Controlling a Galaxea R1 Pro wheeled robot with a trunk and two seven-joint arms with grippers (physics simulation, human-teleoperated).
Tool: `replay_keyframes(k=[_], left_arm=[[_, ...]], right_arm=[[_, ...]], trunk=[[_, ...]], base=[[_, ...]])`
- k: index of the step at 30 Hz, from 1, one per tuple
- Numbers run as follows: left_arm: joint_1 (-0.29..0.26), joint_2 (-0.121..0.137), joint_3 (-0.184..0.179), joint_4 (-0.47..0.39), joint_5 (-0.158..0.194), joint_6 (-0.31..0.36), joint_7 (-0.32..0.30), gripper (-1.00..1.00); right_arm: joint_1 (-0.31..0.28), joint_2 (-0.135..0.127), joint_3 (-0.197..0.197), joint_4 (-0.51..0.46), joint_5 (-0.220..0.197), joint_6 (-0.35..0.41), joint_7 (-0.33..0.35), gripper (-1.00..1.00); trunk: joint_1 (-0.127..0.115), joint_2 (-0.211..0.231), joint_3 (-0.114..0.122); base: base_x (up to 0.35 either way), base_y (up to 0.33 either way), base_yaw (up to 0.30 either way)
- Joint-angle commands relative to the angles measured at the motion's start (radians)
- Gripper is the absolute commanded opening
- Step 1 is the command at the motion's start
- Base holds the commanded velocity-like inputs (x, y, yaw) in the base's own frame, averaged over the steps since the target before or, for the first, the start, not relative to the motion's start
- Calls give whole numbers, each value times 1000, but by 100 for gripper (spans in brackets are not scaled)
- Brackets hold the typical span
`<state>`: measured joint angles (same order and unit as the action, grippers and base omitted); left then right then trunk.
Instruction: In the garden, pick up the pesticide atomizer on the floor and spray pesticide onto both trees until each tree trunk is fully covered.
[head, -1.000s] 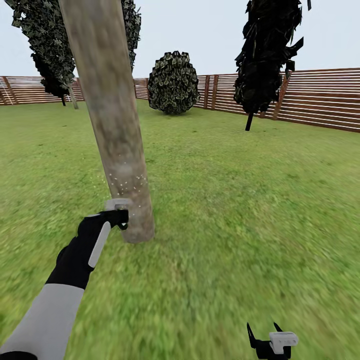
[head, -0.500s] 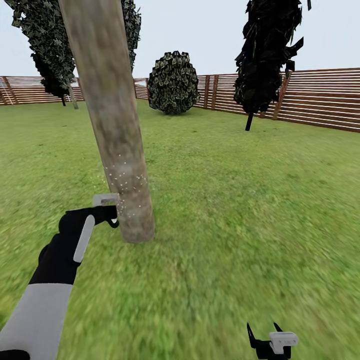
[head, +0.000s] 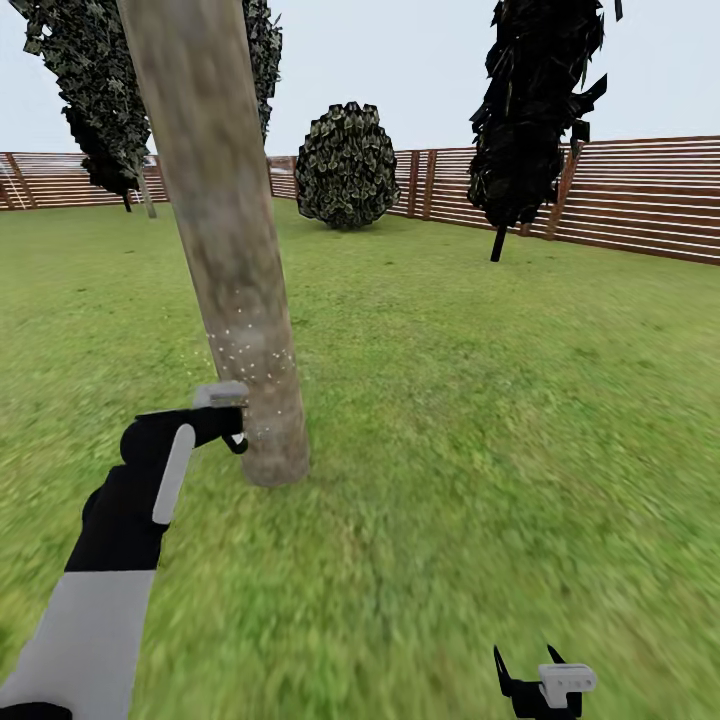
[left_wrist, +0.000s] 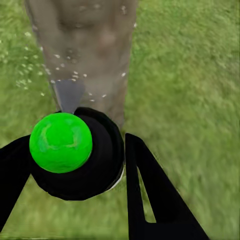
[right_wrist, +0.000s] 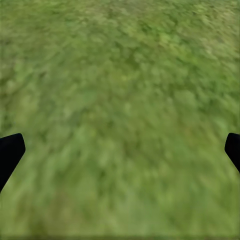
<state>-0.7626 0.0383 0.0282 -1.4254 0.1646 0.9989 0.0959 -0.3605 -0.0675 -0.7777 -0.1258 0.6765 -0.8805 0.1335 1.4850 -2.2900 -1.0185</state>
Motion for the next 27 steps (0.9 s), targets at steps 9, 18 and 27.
replay_keyframes(k=[9, 18, 27], left_arm=[[64, 6, -116, 13, 1, -17, 16, -100], [69, -27, -153, 187, -5, -158, 56, -100], [87, -41, -130, 408, 6, -407, 237, -100]], right_arm=[[0, 0, 0, 0, 0, 0, 0, 100], [0, 0, 0, 0, 0, 0, 0, 100], [0, 0, 0, 0, 0, 1, 0, 100]], trunk=[[0, 0, 0], [0, 0, 0], [0, 0, 0]], base=[[0, 0, 0], [0, 0, 0], [41, -100, 0]])
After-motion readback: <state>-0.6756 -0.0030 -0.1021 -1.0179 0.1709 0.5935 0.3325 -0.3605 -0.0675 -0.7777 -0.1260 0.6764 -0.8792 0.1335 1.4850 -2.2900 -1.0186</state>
